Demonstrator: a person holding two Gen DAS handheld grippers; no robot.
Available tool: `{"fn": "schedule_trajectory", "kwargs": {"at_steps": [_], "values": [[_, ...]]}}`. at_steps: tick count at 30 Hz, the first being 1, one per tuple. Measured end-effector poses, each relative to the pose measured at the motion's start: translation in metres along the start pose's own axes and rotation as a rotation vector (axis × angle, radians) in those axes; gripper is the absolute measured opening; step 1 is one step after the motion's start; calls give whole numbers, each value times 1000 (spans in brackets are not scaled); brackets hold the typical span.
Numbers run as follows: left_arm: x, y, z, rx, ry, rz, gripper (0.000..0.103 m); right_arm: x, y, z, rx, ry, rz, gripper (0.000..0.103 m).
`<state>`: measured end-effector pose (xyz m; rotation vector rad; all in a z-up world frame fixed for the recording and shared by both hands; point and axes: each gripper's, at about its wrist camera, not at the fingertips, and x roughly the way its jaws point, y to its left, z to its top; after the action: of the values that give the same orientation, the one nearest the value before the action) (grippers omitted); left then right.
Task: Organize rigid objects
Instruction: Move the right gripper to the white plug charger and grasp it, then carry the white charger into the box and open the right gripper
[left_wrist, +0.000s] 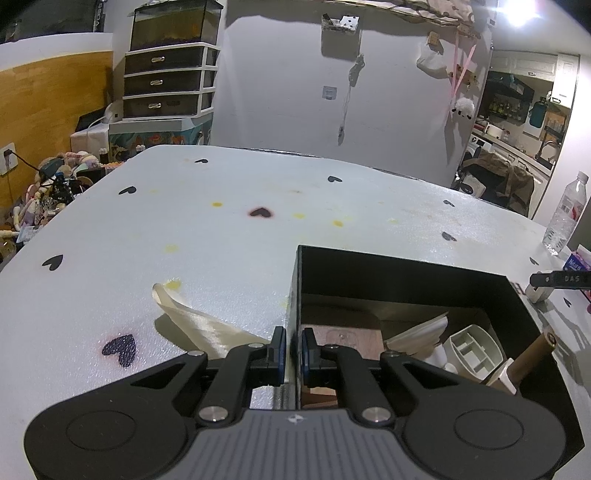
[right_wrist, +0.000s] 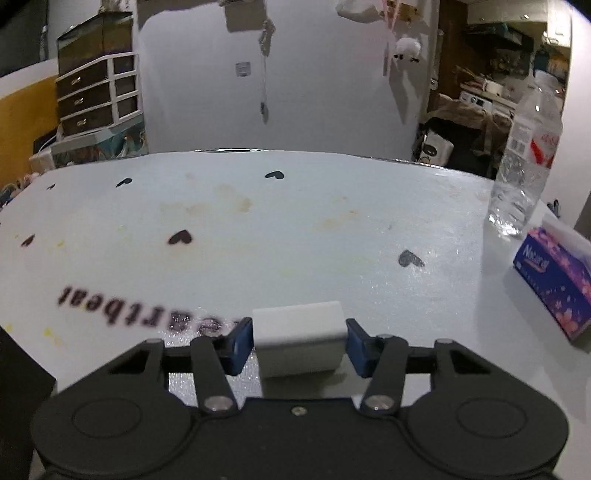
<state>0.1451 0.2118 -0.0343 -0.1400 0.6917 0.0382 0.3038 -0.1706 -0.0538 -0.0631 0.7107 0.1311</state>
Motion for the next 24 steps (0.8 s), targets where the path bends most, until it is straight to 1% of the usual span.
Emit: {"fn": "schedule_trajectory", "kwargs": {"at_steps": [4, 9, 10, 13, 14, 16, 18, 21, 24], "values": [[0, -2, 0, 2, 2, 7, 8, -7, 3, 1, -14, 12, 23, 53], [1, -4, 2, -1, 3, 11, 8, -38, 14, 8, -25, -32, 107, 53], [1, -4, 2, -1, 3, 12, 8, -46, 16, 12, -19, -36, 140, 53], [1, -4, 2, -4, 3, 14, 8, -77, 25, 23, -5, -43, 316, 53], [1, -4, 2, -5, 3, 13, 8, -90, 30, 26, -19, -54, 376, 53], [1, -4, 2, -9, 2, 14, 8, -110, 42, 31, -66, -71, 462, 53], [1, -5, 2, -10, 2, 17, 8, -128, 55, 33, -116, -69, 549, 53], [1, -5, 2, -15, -1, 20, 8, -144, 78, 37, -187, -24, 699, 53], [1, -5, 2, -16, -1, 22, 8, -152, 102, 31, -271, 35, 799, 53]]}}
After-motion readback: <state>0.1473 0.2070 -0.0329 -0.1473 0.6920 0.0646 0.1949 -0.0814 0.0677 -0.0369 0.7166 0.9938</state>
